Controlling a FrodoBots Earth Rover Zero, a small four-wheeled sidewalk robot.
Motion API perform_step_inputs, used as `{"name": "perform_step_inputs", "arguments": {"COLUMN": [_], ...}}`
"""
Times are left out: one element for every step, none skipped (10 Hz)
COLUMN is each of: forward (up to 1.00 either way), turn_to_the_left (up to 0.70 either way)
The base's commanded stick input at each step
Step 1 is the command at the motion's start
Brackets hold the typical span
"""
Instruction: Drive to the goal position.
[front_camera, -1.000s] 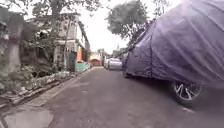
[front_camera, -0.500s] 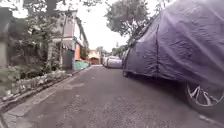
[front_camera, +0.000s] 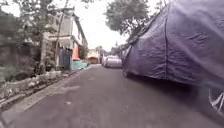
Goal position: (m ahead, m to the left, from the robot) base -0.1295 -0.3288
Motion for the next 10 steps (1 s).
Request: {"name": "perform_step_inputs", "arguments": {"forward": [0.70,0.70,0.70,0.70,0.70,0.70,0.70,0.70,0.70,0.70], "turn_to_the_left": [0.00,0.00,0.00,0.00,0.00,0.00,0.00,0.00,0.00,0.00]}}
